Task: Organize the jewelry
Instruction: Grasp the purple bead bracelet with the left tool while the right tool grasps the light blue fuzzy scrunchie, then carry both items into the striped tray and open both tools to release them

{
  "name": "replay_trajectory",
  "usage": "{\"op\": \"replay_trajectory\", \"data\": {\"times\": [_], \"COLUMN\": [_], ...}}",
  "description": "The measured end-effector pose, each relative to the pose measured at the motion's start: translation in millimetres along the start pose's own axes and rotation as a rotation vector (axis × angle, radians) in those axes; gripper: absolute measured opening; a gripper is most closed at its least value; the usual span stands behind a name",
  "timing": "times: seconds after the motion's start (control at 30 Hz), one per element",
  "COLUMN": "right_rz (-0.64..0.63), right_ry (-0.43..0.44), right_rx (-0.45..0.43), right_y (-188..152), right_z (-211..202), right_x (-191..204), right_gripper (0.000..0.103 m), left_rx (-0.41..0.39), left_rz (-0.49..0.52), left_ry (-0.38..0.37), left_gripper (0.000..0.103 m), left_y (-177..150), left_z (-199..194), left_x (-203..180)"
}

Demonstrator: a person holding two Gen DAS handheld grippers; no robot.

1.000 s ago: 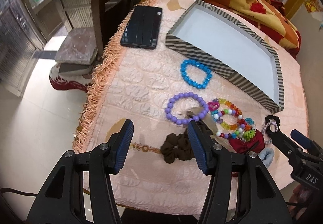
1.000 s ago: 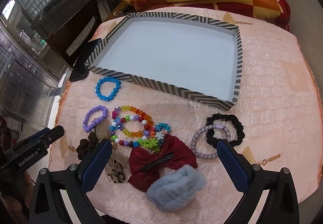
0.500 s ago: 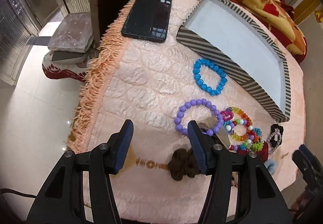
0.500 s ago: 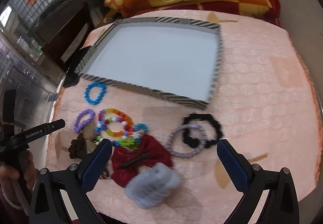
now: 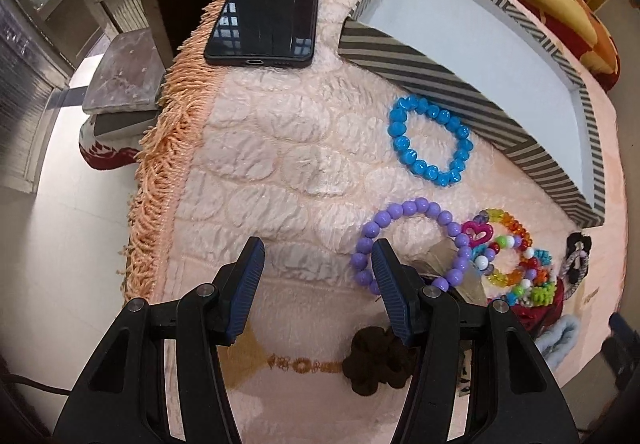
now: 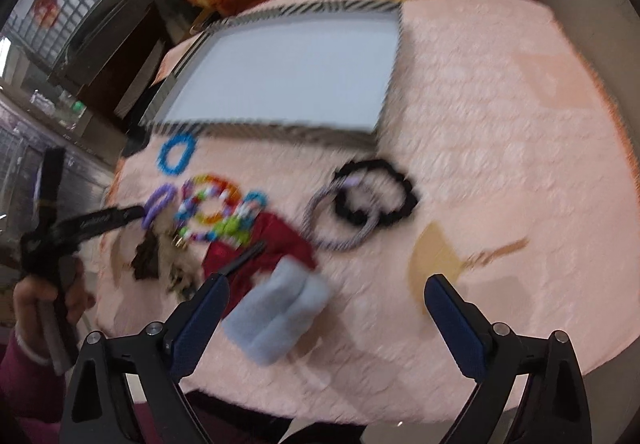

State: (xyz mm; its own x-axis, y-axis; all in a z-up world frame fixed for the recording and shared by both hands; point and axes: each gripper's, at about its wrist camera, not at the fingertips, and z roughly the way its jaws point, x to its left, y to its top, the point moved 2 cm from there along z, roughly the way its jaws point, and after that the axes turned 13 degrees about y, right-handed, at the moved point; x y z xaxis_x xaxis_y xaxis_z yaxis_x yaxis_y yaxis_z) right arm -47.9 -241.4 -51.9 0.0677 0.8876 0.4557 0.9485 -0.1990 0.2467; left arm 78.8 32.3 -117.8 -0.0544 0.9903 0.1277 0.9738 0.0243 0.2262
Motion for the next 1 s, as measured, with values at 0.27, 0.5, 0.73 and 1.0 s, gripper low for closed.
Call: {"op": "replay_trajectory", "data": {"times": [0.27,0.5,0.73,1.0], "right_rz": [0.105,0.121,0.087,0.039], "right_ry": [0.043,0.045,0.066,0.093], "right_rx": [0.042,0.033,0.024,-0.05], "right_y": [-16,-20,-17,-7], "right_z": [35,49,41,7], "right_x": [-2,-2,-1,4], "right_gripper": [0.097,0.057,0.041,0.04], "left_rx": [-0.027,-0.039,-0.059,-0.047], "left_rz": [0.061,0.12,0.176,0.169], "left_ry": [0.012,0.049,0.024,-0.096], "left_gripper": [0.056,0.056,0.011,0.008], "left_y": [5,9,8,3], "left_z": [2,4,1,-19], "left_x": [-11,-19,-27,-26]}}
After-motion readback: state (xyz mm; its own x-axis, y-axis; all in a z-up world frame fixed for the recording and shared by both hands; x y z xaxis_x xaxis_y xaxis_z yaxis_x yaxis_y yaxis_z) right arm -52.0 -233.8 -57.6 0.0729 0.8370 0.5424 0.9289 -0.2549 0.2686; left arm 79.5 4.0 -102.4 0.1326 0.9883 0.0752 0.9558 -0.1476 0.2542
